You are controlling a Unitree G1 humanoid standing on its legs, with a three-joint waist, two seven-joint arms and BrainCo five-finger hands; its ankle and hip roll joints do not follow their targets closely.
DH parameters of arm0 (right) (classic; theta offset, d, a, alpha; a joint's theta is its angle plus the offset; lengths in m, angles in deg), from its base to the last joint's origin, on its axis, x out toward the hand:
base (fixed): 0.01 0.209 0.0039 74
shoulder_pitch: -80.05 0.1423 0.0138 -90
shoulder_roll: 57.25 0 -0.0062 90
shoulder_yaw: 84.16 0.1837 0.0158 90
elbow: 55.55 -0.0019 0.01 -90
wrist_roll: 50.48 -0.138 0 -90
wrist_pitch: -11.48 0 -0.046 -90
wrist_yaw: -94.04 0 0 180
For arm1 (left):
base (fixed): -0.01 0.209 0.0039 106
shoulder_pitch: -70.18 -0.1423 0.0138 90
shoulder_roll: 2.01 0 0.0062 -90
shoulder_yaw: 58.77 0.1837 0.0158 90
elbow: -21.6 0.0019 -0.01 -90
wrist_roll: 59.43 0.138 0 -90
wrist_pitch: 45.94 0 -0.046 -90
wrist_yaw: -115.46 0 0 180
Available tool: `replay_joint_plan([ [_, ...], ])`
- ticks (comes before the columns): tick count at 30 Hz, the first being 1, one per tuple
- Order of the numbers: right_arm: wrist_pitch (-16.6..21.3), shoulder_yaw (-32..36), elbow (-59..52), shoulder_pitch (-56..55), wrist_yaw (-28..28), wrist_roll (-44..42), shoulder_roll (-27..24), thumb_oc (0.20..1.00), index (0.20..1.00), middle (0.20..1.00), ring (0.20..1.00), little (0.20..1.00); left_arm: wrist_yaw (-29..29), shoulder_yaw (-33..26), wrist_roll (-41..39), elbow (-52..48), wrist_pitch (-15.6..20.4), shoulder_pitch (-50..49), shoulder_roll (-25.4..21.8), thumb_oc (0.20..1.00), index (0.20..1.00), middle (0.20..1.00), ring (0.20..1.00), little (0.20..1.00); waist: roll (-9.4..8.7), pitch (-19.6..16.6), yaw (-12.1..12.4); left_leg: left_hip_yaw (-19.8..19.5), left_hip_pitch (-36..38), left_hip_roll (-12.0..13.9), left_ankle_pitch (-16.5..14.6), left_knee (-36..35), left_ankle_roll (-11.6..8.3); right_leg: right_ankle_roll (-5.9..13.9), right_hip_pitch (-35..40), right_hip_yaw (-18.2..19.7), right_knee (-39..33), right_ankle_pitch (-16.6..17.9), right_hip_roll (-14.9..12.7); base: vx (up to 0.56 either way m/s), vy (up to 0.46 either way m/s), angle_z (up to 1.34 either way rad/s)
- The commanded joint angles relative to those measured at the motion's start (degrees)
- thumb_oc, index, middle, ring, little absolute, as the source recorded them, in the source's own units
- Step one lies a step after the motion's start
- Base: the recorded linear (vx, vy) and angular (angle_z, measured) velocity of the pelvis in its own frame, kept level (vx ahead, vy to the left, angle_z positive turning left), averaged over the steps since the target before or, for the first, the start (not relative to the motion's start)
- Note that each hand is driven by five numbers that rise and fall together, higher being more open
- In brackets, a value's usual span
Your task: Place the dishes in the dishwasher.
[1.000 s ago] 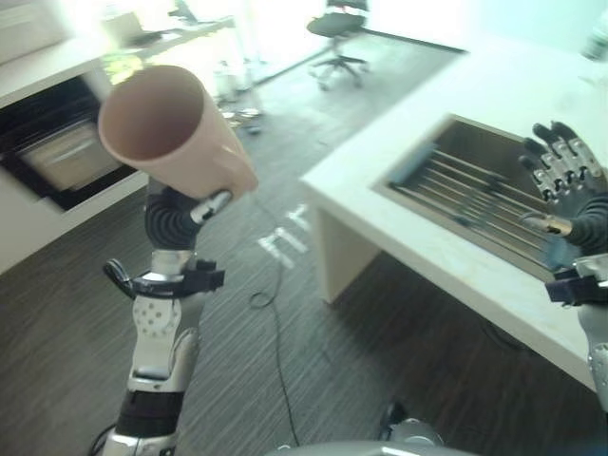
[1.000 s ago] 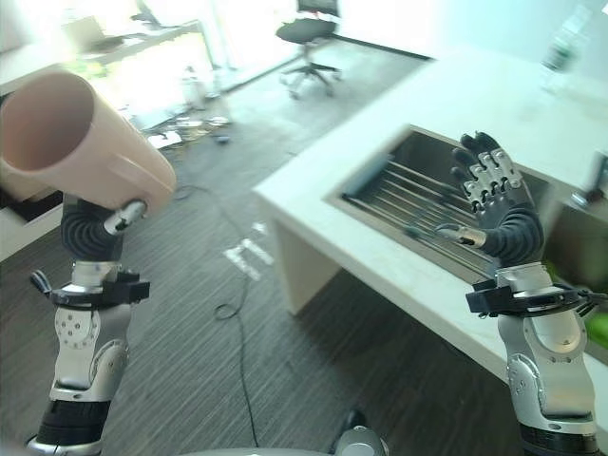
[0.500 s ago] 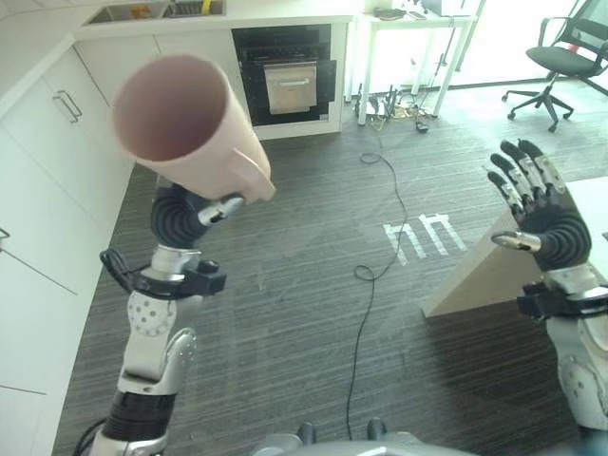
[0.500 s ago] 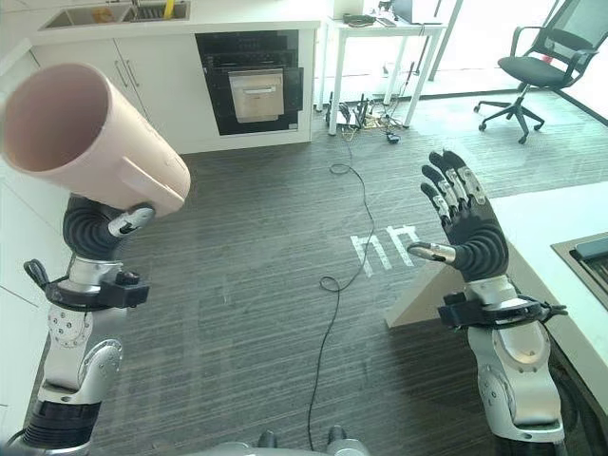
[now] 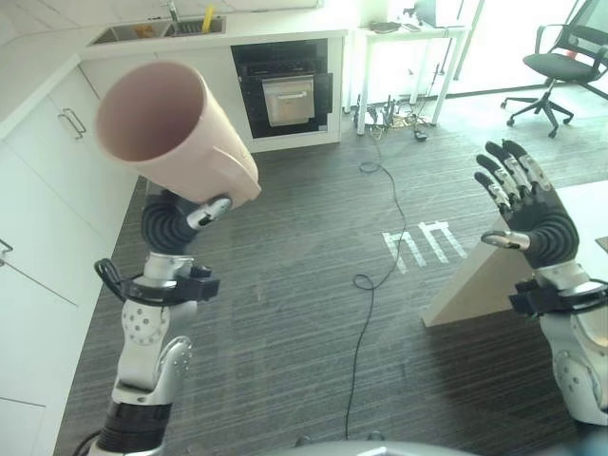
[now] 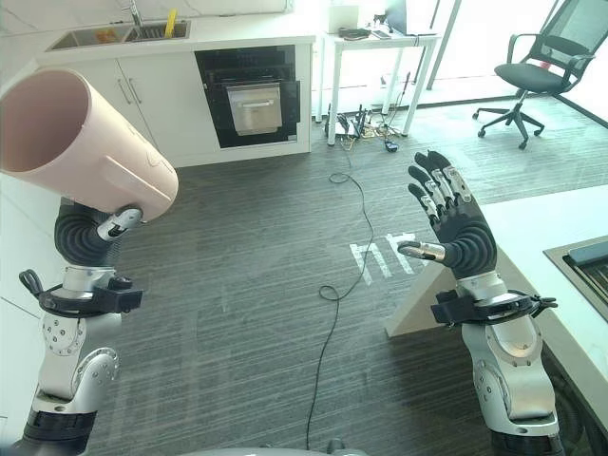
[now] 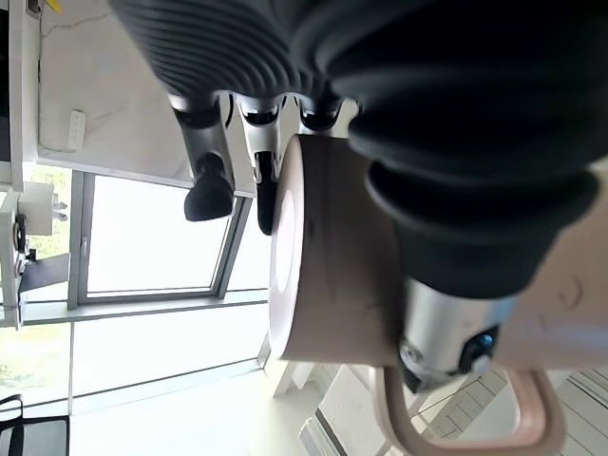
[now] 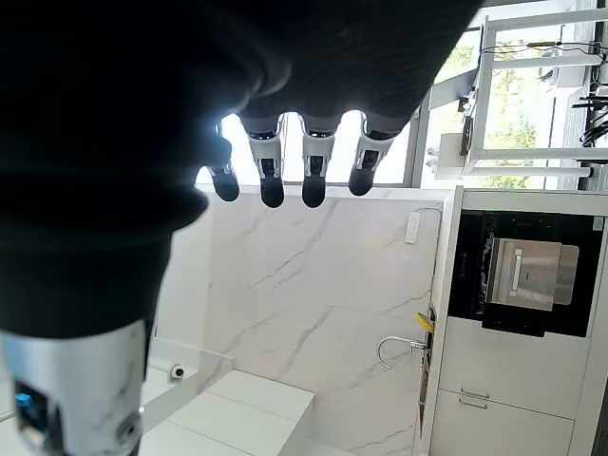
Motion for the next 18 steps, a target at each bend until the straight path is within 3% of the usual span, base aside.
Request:
replay_joint_plan([
  [1,2.8,3.3,-1.4,0.8,-1.7,-2.2,-2.7,1.0,1.0,1.0,1.0,1.0,0.8,-3.3,-2.8,-1.1,4.5,0.5,0.8,0.2,0.2,0.2,0.2,0.2,0.26,-1.3,0.5,8.1,1.6,4.4,-1.9,4.4,-4.17,-1.64,-1.0,-3.2,0.0,-0.9,1.6,0.04,-0.098,-0.02],
  [2,2.7,3.8,-1.1,0.6,-1.3,-2.0,-2.9,1.0,1.0,1.0,1.0,1.0,0.9,-3.1,-3.1,-0.9,4.7,0.6,1.2,0.2,0.2,0.2,0.2,0.2,0.04,-0.7,0.5,8.5,-0.5,4.9,-0.8,8.0,-4.95,-1.75,-0.9,-3.3,0.0,-0.6,1.2,0.02,-0.067,-0.03],
  [4,2.6,4.0,-0.6,1.3,-1.6,-1.6,-3.6,1.0,1.0,1.0,1.0,1.0,1.1,-2.8,-3.2,-0.6,4.7,0.9,1.5,0.2,0.2,0.2,0.2,0.2,-0.15,0.0,0.4,9.1,-1.6,5.5,-0.8,8.4,-5.21,-1.52,-0.8,-4.0,0.0,-0.3,0.2,0.0,0.047,0.13],
  [5,4.2,-0.9,-1.0,-2.0,4.8,7.1,-1.7,1.0,1.0,1.0,1.0,1.0,-6.4,-5.1,-2.4,-2.5,7.5,-3.2,1.2,0.2,0.2,0.2,0.2,0.2,-0.91,-0.6,2.1,6.4,-0.9,4.6,-1.1,-0.2,-2.67,0.37,-3.2,-3.8,0.0,1.5,-0.7,0.03,0.068,0.21],
  [18,4.3,1.0,-1.8,-3.4,3.9,6.2,-1.8,1.0,1.0,1.0,1.0,1.0,-5.8,-5.6,-3.9,-1.9,7.9,-3.9,2.0,0.2,0.2,0.2,0.2,0.2,0.05,-1.2,0.6,8.0,1.6,6.2,-1.5,-0.2,-3.79,-1.31,-0.6,-3.6,0.0,-1.0,0.4,0.07,-0.063,0.0],
])
